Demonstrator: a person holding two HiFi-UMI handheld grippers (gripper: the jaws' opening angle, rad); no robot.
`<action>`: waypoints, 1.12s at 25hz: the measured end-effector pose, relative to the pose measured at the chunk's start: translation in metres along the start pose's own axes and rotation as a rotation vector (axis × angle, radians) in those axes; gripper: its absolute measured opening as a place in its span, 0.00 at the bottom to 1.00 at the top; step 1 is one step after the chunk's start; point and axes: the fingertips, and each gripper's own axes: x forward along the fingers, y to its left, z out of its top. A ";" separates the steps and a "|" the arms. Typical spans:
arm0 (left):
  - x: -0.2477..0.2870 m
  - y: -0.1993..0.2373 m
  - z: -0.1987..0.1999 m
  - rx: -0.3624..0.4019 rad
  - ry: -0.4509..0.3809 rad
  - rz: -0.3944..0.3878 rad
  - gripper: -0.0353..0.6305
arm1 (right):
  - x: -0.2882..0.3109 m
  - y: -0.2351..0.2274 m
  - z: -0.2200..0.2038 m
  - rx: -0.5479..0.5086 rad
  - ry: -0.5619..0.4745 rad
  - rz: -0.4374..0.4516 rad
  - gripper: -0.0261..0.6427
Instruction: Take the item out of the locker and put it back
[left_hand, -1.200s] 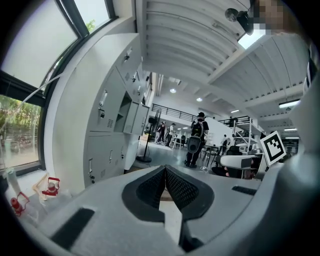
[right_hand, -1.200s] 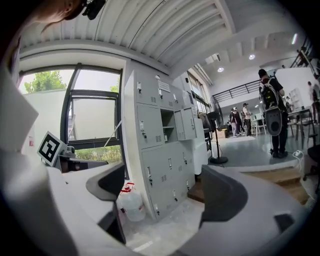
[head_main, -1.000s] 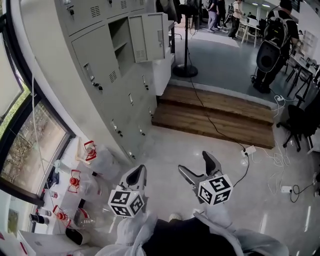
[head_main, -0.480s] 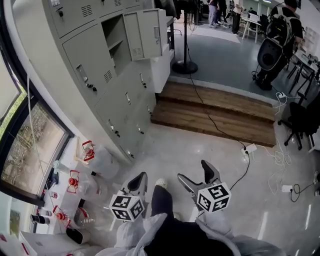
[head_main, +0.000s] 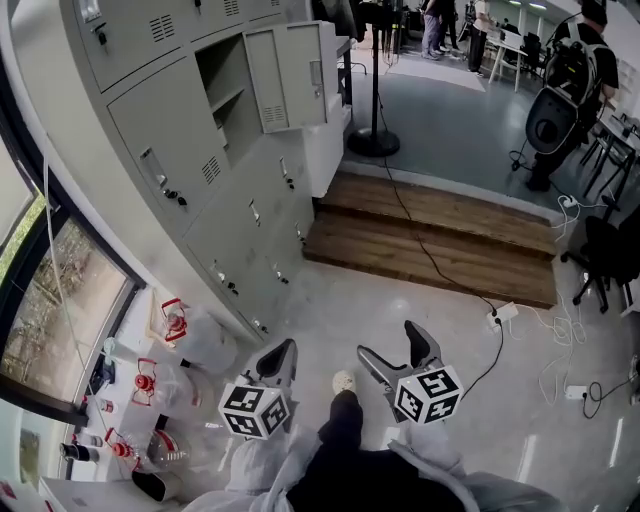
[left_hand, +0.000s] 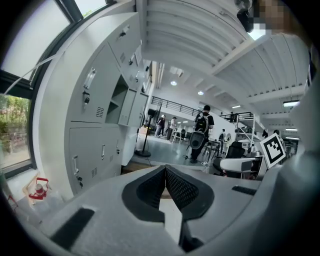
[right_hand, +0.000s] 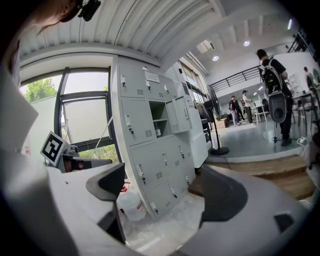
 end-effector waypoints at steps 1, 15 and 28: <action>0.009 0.005 0.006 0.000 -0.005 -0.001 0.07 | 0.009 -0.005 0.004 -0.001 0.000 0.001 0.75; 0.153 0.074 0.088 0.006 -0.040 -0.016 0.06 | 0.143 -0.077 0.076 -0.032 0.013 0.022 0.75; 0.218 0.133 0.114 0.005 -0.053 0.052 0.06 | 0.244 -0.110 0.102 -0.038 0.008 0.100 0.75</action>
